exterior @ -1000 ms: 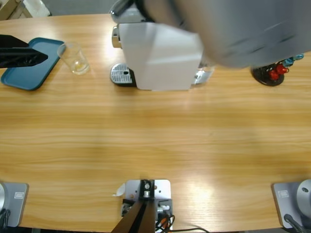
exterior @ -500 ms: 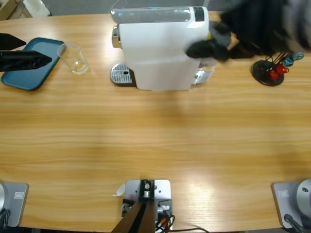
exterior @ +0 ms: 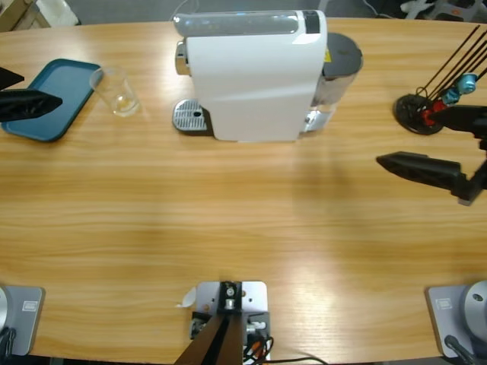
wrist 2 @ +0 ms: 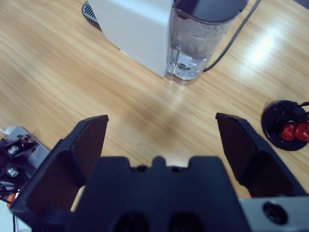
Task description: Pour coffee
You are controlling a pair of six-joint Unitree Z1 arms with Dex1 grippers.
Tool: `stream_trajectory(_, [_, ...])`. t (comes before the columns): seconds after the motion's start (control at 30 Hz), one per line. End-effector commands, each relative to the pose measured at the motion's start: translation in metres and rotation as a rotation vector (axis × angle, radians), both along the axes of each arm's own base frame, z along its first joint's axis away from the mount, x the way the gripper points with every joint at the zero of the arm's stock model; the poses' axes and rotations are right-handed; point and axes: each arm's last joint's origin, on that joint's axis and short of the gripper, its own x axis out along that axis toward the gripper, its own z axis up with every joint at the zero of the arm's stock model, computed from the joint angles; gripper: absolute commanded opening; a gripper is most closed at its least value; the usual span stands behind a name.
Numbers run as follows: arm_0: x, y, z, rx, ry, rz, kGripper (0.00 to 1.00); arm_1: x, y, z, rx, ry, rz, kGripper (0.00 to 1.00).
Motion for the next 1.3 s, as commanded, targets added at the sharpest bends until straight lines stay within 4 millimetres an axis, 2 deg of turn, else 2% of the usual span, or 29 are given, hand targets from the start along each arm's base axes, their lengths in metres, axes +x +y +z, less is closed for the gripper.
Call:
stream_trajectory(0.03, [0.029, -0.001, -0.043, -0.006, 0.06, 0.102, 0.907, -0.011, -0.015, -0.006, 0.008, 0.019, 0.028, 1.0])
stream_trajectory(0.2, [0.063, -0.01, -0.066, 0.042, 0.061, 0.158, 0.961, -0.011, -0.013, -0.007, 0.015, 0.036, 0.026, 1.0])
stream_trajectory(0.33, [0.097, -0.005, -0.089, 0.096, 0.081, 0.27, 0.966, -0.009, -0.011, -0.009, 0.01, 0.048, 0.018, 1.0])
stream_trajectory(0.43, [0.11, 0.002, -0.103, 0.117, 0.111, 0.316, 0.973, -0.008, -0.009, -0.011, 0.004, 0.054, 0.012, 1.0])
stream_trajectory(0.73, [0.132, -0.012, -0.129, 0.074, 0.164, 0.246, 0.992, -0.007, -0.009, -0.015, 0.005, 0.052, 0.003, 1.0])
stream_trajectory(1.03, [0.154, -0.018, -0.15, 0.063, 0.165, 0.252, 0.996, -0.006, -0.009, -0.015, 0.006, 0.05, 0.002, 1.0])
stream_trajectory(1.3, [0.167, -0.016, -0.158, 0.056, 0.166, 0.262, 0.991, -0.006, -0.009, -0.016, 0.009, 0.05, 0.004, 1.0])
